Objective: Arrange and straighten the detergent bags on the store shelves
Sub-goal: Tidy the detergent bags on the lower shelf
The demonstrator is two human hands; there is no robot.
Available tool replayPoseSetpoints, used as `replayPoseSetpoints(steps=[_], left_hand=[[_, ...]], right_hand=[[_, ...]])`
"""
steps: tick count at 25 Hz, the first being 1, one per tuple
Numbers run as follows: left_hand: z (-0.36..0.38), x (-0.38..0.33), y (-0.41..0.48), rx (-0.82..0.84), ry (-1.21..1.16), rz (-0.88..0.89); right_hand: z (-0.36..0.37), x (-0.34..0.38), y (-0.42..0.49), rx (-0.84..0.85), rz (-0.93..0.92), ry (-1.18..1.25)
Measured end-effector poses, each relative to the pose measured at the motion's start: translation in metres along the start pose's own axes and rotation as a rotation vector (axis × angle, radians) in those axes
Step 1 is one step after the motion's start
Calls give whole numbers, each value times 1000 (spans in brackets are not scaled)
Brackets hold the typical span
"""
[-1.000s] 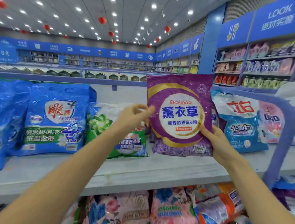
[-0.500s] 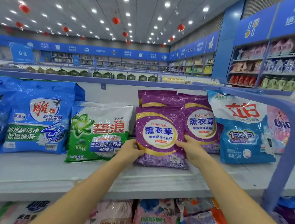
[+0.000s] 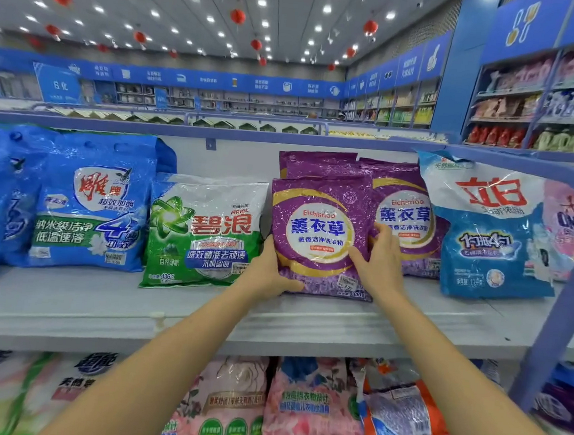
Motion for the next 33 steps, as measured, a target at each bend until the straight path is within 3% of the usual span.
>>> replayPoseSetpoints(steps=[2,4,6,8,10,13,16,19,24,29,33], left_hand=[[-1,1,1,-52,85,17],[1,-1,1,-66,128,15],[2,-5,-1,-73,189,16],[-1,-14,-9,-121,367,45],[-5,-34,-35,-250,554,190],[0,-58,-112,-518,519,596],[45,-28,-174,-500,483,806],[105,28,-165,-201,584,622],[166,85,-124,58,747,215],[195,108,-91,64,867,155],[208,130,-88,64,903,207]], right_hand=[[-8,14,-14,-12,-174,-187],[0,18,-25,104,-248,-368],[2,19,-26,151,-234,-411],[-9,32,-30,95,-279,-369],[-30,43,-46,16,-348,-193],[-64,33,-97,-22,-398,23],[-64,-15,-155,7,-339,48],[-27,-71,-197,115,-262,-129],[32,-142,-230,265,-227,-569],[49,-175,-211,357,-240,-851],[39,-183,-207,258,-361,-707]])
Point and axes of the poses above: each hand's wrist, its own y-axis towards the middle knuckle, its own z-axis out of the palm, x = y × z, the point moved 9 cm from there along y, towards the middle knuckle, and after that the axes turned 1 degree about x, right-handed, at the moved point
